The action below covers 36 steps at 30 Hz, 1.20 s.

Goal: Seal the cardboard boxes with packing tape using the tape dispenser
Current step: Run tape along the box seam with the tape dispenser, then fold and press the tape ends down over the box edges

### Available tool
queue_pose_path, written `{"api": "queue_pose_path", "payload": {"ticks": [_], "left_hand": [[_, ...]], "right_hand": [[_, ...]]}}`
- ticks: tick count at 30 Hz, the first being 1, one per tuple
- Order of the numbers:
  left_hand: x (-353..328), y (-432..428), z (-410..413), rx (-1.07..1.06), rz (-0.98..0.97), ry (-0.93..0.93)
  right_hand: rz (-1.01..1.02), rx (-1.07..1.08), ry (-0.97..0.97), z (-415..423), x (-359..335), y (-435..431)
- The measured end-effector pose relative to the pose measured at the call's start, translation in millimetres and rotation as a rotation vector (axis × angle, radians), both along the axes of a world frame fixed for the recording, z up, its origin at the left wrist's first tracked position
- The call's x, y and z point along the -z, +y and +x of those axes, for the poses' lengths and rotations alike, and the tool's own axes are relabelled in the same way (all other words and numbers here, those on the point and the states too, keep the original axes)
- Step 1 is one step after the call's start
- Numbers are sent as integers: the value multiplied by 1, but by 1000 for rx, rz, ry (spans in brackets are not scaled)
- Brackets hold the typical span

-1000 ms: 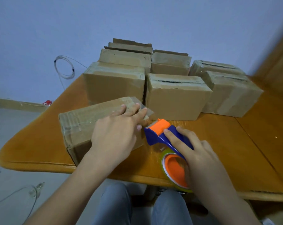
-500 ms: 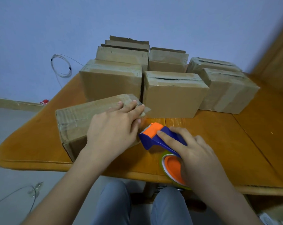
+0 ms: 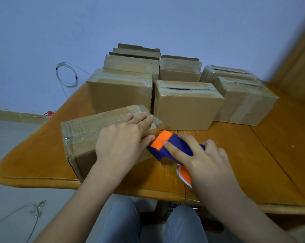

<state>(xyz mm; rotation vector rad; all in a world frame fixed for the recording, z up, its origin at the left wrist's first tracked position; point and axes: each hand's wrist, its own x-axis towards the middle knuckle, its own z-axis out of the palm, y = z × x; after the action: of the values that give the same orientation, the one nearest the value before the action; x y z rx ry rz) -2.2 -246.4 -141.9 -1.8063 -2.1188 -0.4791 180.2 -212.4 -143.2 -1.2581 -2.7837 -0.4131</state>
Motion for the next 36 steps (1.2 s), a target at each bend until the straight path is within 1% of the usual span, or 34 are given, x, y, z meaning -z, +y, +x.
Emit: {"api": "queue_pose_path", "payload": {"ticks": [1, 3, 5, 6, 7, 9, 12, 15, 16, 19, 21, 23, 25, 27, 29, 30, 33, 35, 36], "left_hand": [[2, 1, -2, -2, 9, 0], [4, 0, -7, -2, 41, 13], [3, -1, -8, 11, 57, 8], [4, 0, -8, 15, 48, 9], [4, 1, -8, 20, 35, 10], [4, 1, -8, 30, 23, 17], [1, -1, -16, 72, 60, 19], [-1, 1, -34, 164, 30, 30], [-2, 1, -40, 206, 42, 22], [-1, 3, -54, 303, 65, 34], [-6, 3, -57, 355, 41, 28], [-11, 2, -59, 413, 24, -12], [-13, -1, -59, 448, 1, -119], [-14, -3, -58, 448, -44, -257], [-15, -3, -57, 450, -82, -341], [-16, -3, -57, 455, -95, -380], [-17, -1, -61, 461, -135, -468], [-16, -1, -63, 482, -160, -478], [-17, -2, -63, 494, -169, -480]], "right_hand": [[-7, -28, 0, -4, -5, -3], [-24, -95, -71, -8, -12, -8], [-105, -90, -71, 3, -11, -6], [-97, -75, -28, 7, -17, -5], [-20, -64, 47, 10, -26, -4], [29, 18, 132, 23, -29, 3], [-11, 21, 101, 31, -21, 9], [-154, 20, 206, 45, -15, 22], [-223, 41, 270, 50, -17, 28], [-352, 19, 541, 58, -21, 41], [-529, 11, 712, 63, -22, 56], [-741, 72, 808, 64, -20, 73], [-889, 145, 795, 63, -14, 89], [-971, 194, 768, 62, -3, 103], [-999, 226, 759, 61, 4, 113], [-980, 227, 744, 60, 5, 116], [-807, 188, 609, 56, 8, 126], [-626, 221, 416, 52, 10, 128], [-503, 241, 320, 50, 11, 126]]}}
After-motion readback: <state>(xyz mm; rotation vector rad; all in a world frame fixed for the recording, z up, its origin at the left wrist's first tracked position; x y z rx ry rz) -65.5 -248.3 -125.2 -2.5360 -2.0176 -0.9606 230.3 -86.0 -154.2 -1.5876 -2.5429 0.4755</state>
